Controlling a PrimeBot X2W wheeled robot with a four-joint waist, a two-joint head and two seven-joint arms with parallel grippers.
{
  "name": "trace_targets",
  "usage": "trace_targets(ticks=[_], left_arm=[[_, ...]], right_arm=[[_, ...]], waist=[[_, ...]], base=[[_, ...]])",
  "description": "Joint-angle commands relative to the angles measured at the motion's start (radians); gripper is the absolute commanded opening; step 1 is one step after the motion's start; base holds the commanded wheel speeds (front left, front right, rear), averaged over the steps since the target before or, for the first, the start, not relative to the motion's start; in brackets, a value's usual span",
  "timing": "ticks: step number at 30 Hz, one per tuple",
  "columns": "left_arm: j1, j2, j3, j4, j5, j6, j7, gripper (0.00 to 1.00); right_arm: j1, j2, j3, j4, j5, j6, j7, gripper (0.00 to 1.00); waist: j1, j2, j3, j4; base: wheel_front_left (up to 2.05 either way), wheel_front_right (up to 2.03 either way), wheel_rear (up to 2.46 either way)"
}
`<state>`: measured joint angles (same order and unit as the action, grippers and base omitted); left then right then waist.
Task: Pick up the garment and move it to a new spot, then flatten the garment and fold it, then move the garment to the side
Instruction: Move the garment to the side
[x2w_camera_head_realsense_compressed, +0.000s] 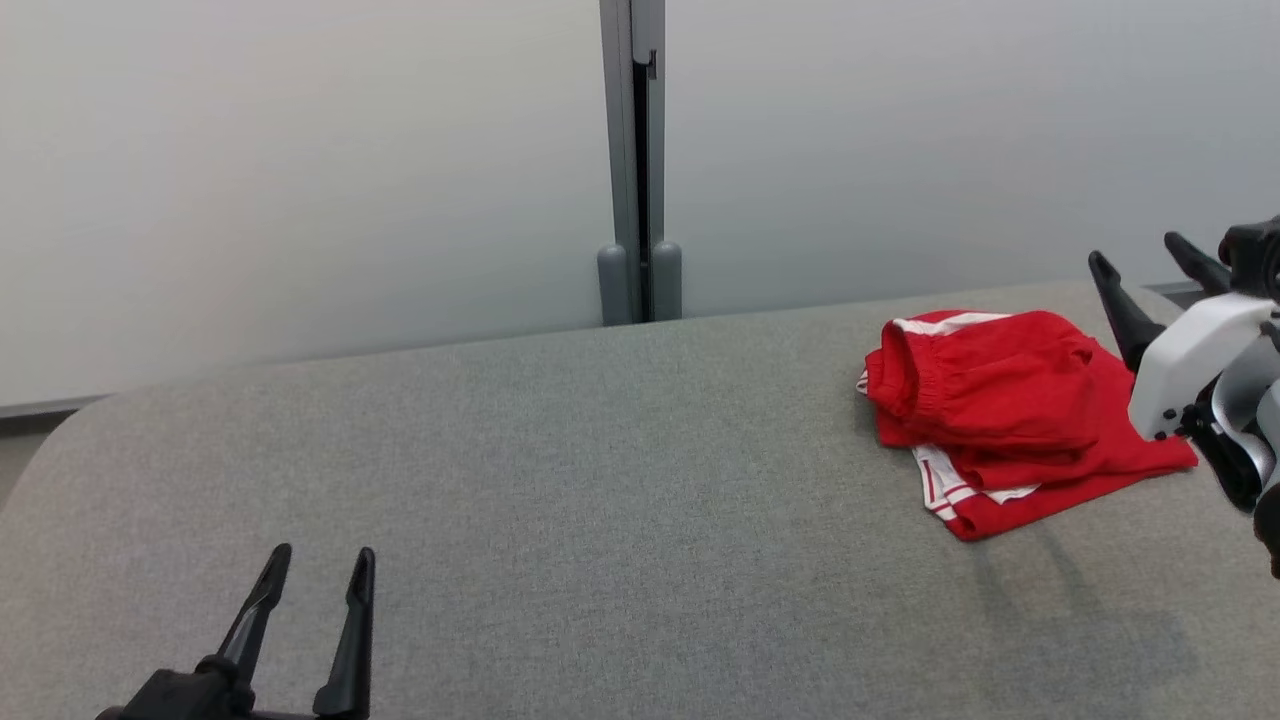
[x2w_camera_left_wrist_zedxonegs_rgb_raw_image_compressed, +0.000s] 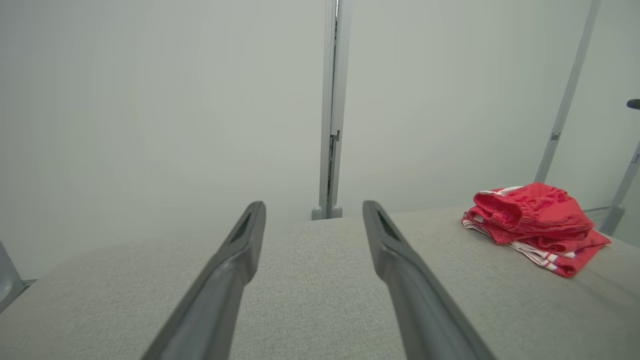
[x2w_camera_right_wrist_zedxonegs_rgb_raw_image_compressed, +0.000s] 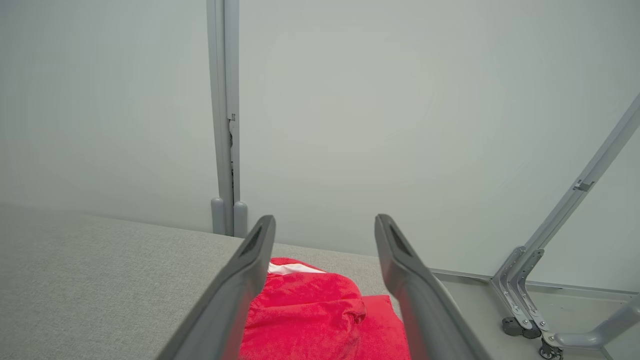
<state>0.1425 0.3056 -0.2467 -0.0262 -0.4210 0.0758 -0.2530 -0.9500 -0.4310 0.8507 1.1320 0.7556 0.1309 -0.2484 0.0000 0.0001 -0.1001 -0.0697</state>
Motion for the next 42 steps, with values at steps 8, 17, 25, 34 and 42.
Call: trace_targets(ticks=[8,17,25,34,42], left_arm=[[0.095,0.0,0.062,-0.037,-0.058,0.04,0.002,1.0],[0.165,-0.01,0.083,-0.011,-0.078,0.035,-0.006,1.0],[0.167,-0.027,0.09,0.047,0.002,0.018,-0.012,1.0],[0.13,-0.063,0.103,0.06,0.044,-0.03,-0.012,1.0],[0.133,-0.078,0.125,0.049,0.062,-0.053,-0.012,1.0]], right_arm=[[0.274,-0.078,-0.179,-0.298,0.005,0.0,-0.017,1.0],[0.695,-0.035,-0.493,-0.632,-0.099,0.0,-0.017,1.0],[0.958,0.091,-0.617,-0.798,-0.244,0.0,-0.017,1.0],[1.012,0.158,-0.604,-0.803,-0.294,0.0,-0.017,1.0],[1.008,0.171,-0.602,-0.801,-0.309,0.0,-0.017,1.0]], waist=[[0.0,-0.0001,-0.104,0.027],[0.0,-0.0001,-0.141,0.072],[0.0,-0.0001,-0.145,0.095],[0.0,-0.0001,-0.124,0.093],[0.0,-0.0001,-0.097,0.095]], base=[[0.0,0.0,0.0],[0.0,0.0,0.0],[0.0,0.0,0.0],[0.0,0.0,0.0],[0.0,0.0,0.0]])
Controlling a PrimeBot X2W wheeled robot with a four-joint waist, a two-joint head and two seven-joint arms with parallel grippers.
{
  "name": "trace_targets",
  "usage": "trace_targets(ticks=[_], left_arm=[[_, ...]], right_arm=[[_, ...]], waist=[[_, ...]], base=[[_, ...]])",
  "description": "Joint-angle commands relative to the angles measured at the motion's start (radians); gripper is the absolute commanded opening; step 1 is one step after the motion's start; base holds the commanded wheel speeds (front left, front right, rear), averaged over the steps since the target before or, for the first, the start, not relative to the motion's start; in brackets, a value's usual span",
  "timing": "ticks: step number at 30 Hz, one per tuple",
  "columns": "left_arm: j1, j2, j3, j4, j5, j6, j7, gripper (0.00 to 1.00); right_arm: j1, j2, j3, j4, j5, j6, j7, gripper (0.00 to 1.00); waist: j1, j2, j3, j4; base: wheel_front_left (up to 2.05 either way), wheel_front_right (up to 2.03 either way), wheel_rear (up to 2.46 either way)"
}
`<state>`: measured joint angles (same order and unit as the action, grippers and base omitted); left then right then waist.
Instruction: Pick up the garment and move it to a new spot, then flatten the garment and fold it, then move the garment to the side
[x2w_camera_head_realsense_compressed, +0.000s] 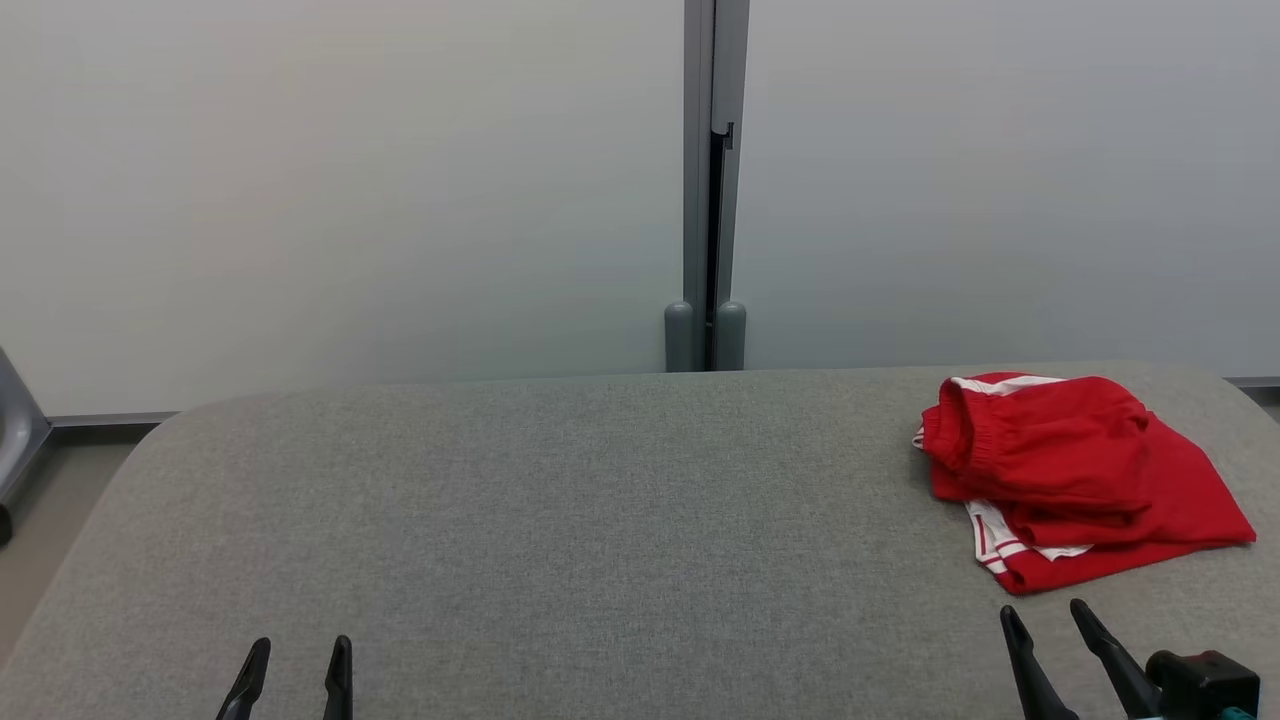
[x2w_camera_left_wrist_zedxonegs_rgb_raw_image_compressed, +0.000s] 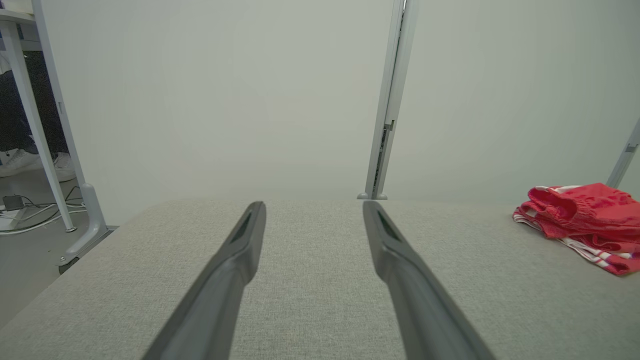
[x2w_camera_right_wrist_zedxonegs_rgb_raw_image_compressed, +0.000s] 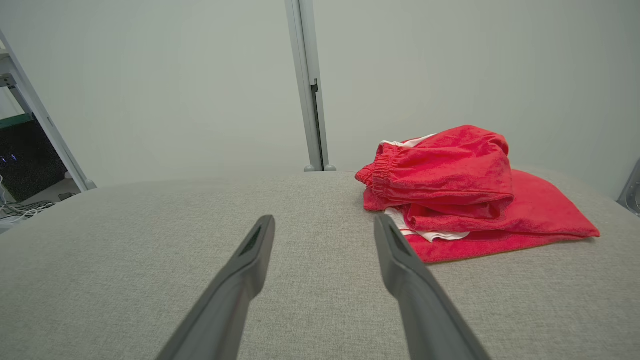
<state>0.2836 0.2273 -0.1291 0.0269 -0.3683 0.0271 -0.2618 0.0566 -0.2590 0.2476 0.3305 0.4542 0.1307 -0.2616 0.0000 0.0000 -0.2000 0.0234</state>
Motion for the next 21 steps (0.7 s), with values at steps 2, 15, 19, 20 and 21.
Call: trace_targets(ticks=[2,15,19,20,21], left_arm=[[-0.01,-0.002,0.011,-0.006,0.011,-0.008,-0.004,1.0],[0.007,-0.029,0.031,0.006,0.022,-0.03,-0.002,1.0],[0.007,-0.035,0.036,0.012,0.027,-0.036,-0.002,1.0],[0.007,-0.037,0.038,0.013,0.028,-0.037,-0.002,1.0],[0.005,-0.038,0.04,0.015,0.03,-0.037,-0.002,1.0]], right_arm=[[-0.002,0.003,0.006,0.005,-0.008,0.0,-0.004,1.0],[-0.018,0.022,0.02,-0.004,-0.029,0.0,-0.004,1.0],[-0.019,0.027,0.02,0.001,-0.031,0.0,-0.004,1.0],[-0.02,0.029,0.021,0.002,-0.032,0.0,-0.004,1.0],[-0.021,0.031,0.022,0.004,-0.032,0.0,-0.004,1.0]], waist=[[0.0,0.0,0.006,0.005],[0.0,0.0,0.011,0.003],[0.0,0.0,0.013,0.002],[0.0,0.0,0.013,0.002],[0.0,0.0,0.013,0.001]], base=[[0.0,0.0,0.0],[0.0,0.0,0.0],[0.0,0.0,0.0],[0.0,0.0,0.0],[0.0,0.0,0.0]])
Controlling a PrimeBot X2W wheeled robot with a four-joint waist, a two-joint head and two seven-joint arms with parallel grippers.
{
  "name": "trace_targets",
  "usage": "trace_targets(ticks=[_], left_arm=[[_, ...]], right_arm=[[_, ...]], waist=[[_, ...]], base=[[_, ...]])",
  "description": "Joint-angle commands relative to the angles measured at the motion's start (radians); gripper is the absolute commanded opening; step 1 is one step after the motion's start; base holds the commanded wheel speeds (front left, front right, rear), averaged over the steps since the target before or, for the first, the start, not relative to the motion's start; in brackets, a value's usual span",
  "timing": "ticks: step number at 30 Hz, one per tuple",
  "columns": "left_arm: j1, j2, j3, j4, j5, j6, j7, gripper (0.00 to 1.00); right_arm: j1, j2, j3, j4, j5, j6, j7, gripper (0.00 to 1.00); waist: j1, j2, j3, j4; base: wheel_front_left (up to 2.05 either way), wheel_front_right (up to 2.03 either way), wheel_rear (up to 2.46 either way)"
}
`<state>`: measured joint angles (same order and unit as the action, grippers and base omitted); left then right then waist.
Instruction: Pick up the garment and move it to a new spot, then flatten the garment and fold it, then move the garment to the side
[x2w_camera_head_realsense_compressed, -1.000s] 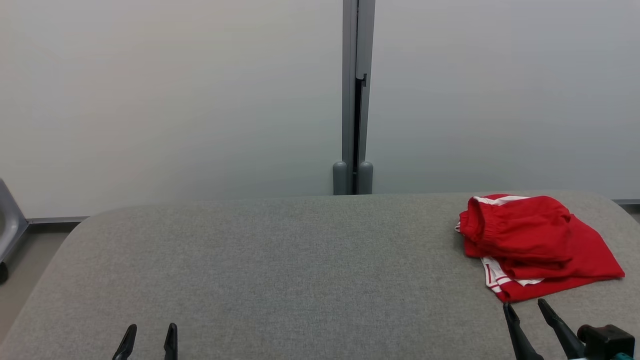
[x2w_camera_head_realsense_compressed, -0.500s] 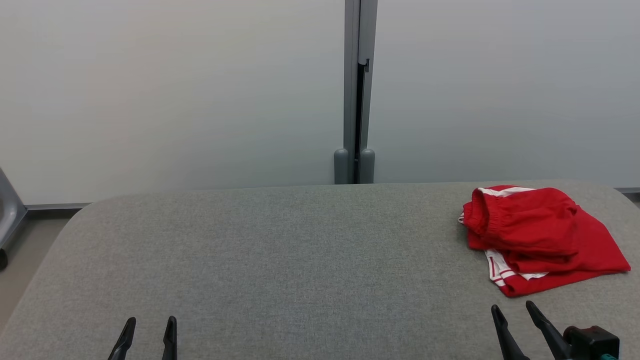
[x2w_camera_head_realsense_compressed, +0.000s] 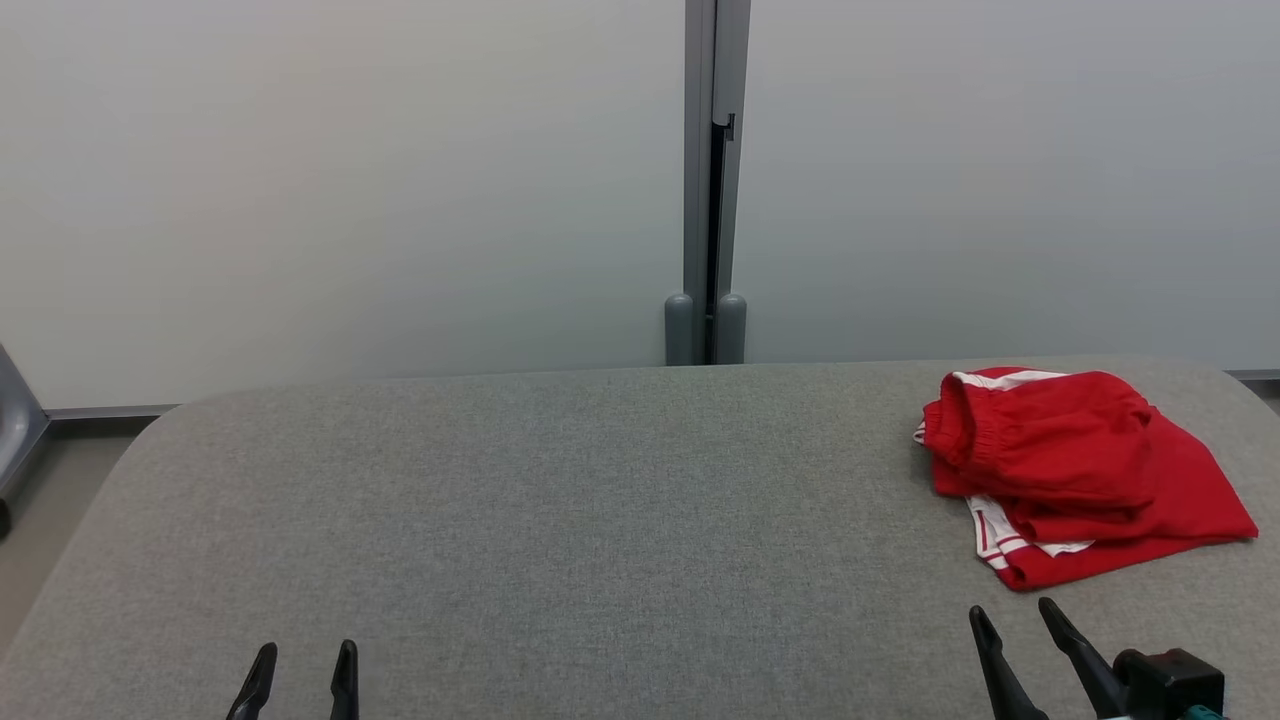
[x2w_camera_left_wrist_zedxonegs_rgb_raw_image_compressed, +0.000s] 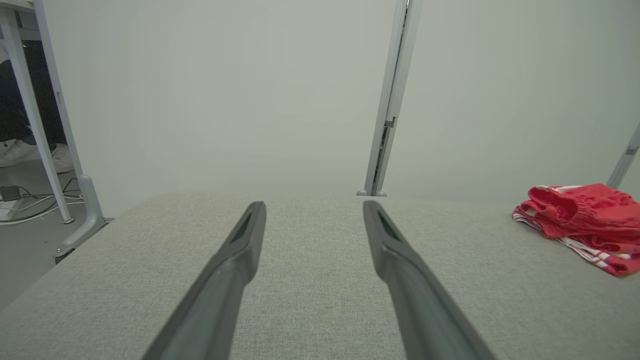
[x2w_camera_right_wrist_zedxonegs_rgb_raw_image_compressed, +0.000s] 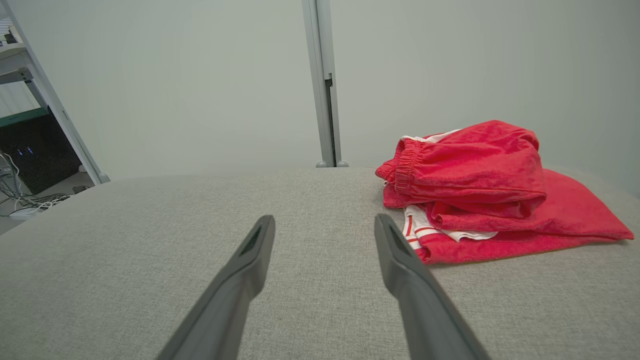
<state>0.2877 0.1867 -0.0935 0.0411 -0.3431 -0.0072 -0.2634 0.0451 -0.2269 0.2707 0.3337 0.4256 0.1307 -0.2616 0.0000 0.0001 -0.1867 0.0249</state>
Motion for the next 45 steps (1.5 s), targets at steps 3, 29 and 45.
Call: trace_targets(ticks=[3,29,45], left_arm=[[0.002,-0.007,-0.001,0.011,-0.001,-0.005,0.001,0.0],[-0.103,-0.055,0.057,0.09,-0.366,-0.04,0.11,0.0],[-0.168,-0.072,0.09,0.114,-0.56,-0.058,0.167,0.0]], right_arm=[[0.004,0.005,0.002,0.008,0.001,0.0,0.001,0.0],[-0.023,0.066,-0.106,-0.002,0.343,0.0,0.113,0.0],[-0.054,0.089,-0.167,-0.022,0.523,0.0,0.17,0.0]], waist=[[0.0,-0.0001,0.0,-0.001],[0.0,-0.0001,0.035,-0.005],[0.0,-0.0001,0.058,-0.008]], base=[[0.0,0.0,0.0],[0.0,0.0,0.0],[0.0,0.0,0.0]])
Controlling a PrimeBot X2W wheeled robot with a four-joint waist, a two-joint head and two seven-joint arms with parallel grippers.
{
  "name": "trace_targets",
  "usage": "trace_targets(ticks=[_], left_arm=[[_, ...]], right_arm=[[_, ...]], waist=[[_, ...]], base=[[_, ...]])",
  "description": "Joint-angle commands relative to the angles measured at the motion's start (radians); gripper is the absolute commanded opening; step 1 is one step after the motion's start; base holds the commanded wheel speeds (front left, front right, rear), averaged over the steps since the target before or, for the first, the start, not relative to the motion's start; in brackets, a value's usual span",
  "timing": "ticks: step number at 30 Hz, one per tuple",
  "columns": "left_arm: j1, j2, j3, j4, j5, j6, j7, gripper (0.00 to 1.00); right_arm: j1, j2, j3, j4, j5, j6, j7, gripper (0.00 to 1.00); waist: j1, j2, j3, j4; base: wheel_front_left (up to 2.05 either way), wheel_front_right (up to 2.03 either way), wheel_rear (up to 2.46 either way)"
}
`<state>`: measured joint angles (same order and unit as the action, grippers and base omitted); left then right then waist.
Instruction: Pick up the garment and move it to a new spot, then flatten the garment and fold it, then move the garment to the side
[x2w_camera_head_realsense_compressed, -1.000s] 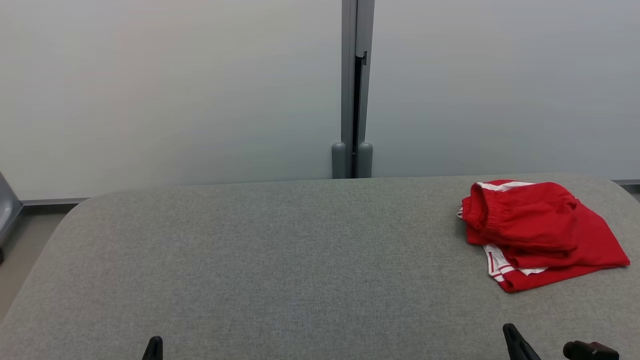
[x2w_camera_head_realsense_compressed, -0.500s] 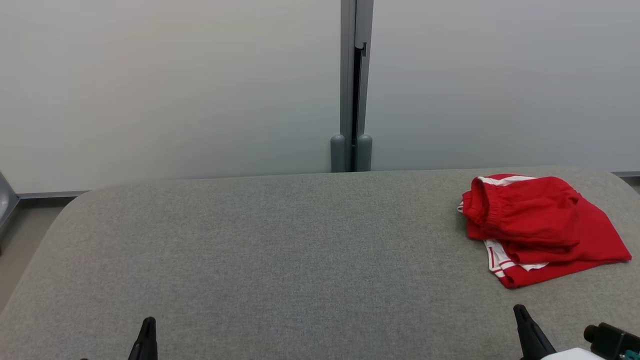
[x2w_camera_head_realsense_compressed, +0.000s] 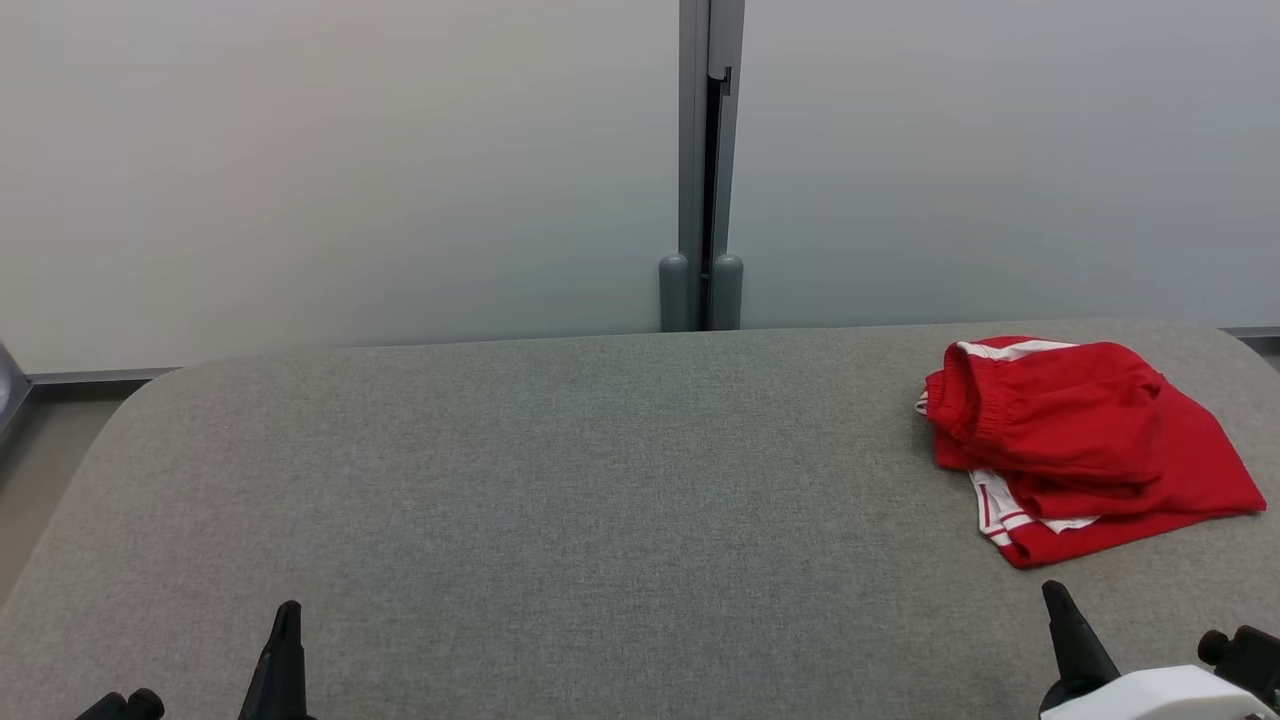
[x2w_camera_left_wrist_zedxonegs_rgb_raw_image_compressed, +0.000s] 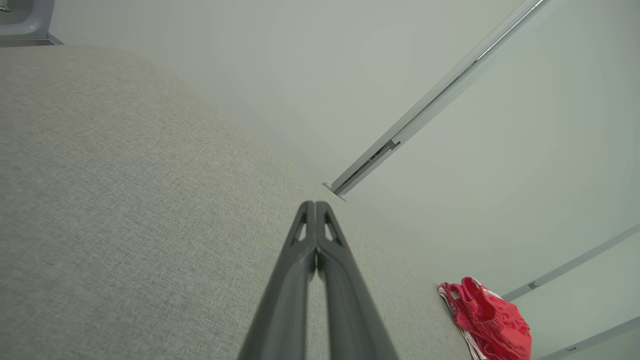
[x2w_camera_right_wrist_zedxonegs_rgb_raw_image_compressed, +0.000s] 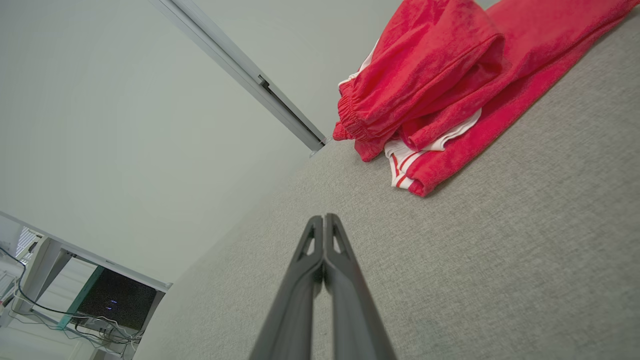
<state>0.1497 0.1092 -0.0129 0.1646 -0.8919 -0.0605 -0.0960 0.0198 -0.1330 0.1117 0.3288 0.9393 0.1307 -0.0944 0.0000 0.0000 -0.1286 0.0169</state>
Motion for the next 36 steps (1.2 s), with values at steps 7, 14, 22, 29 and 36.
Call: trace_targets(ticks=[7,14,22,29,36], left_arm=[[-0.062,-0.003,0.025,0.001,-0.102,-0.014,0.027,0.0],[-0.087,-0.009,0.038,0.011,-0.176,-0.022,0.05,0.0],[-0.114,-0.016,0.051,0.021,-0.255,-0.029,0.073,0.0],[-0.136,-0.022,0.062,0.029,-0.32,-0.035,0.093,0.0],[-0.156,-0.028,0.073,0.037,-0.38,-0.04,0.111,0.0]], right_arm=[[-0.043,0.006,-0.037,-0.026,0.096,0.0,0.029,0.0],[-0.053,0.015,-0.06,-0.034,0.165,0.0,0.052,0.0],[-0.066,0.025,-0.085,-0.042,0.239,0.0,0.075,0.0],[-0.076,0.033,-0.105,-0.049,0.299,0.0,0.094,0.0],[-0.085,0.041,-0.124,-0.055,0.355,0.0,0.112,0.0]], waist=[[0.0,0.0,0.012,-0.002],[0.0,0.0,0.022,-0.003],[0.0,0.0,0.034,-0.004],[0.0,0.0,0.045,-0.006],[0.0,0.0,0.056,-0.007]], base=[[0.0,0.0,0.0],[0.0,0.0,0.0],[0.0,0.0,0.0],[0.0,0.0,0.0],[0.0,0.0,0.0]])
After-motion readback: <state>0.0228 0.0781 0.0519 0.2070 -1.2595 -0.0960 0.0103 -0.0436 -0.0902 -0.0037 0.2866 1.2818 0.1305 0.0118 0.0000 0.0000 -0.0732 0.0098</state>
